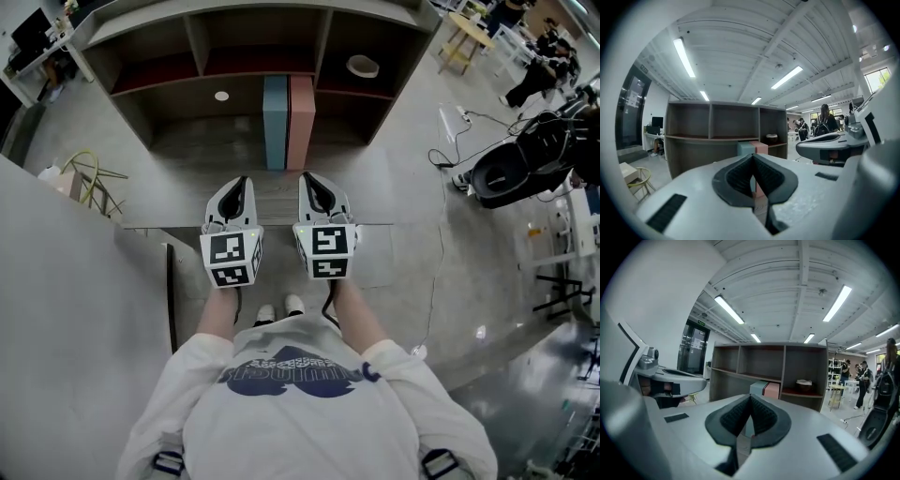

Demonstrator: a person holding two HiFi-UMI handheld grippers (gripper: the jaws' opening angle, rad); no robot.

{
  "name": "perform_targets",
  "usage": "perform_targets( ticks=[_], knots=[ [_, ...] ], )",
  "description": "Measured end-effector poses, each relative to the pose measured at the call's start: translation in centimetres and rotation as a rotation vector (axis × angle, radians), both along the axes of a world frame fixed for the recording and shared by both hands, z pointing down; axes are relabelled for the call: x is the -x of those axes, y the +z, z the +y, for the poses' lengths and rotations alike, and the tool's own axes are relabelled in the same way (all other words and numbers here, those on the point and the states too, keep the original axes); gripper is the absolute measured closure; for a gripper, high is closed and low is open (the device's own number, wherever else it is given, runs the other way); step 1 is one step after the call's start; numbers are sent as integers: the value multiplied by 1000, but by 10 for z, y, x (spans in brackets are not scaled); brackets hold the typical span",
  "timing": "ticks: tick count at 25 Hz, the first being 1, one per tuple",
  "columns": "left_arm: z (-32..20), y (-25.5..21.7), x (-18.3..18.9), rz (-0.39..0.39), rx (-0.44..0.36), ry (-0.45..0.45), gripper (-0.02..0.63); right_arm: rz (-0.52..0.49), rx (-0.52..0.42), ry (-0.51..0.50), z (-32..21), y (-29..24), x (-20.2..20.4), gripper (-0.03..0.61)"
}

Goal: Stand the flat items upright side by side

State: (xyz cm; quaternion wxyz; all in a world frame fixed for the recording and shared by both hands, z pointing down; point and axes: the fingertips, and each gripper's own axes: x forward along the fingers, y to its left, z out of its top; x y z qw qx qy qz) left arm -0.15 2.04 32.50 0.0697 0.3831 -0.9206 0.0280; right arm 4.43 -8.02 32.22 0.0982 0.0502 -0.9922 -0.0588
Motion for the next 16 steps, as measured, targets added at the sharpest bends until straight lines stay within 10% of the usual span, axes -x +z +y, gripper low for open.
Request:
perform_targets(
  ticks=[16],
  knots=[
    [-20,10,22,17,27,-25,607,-18,-17,-10,-29,-4,12,581]
  ],
)
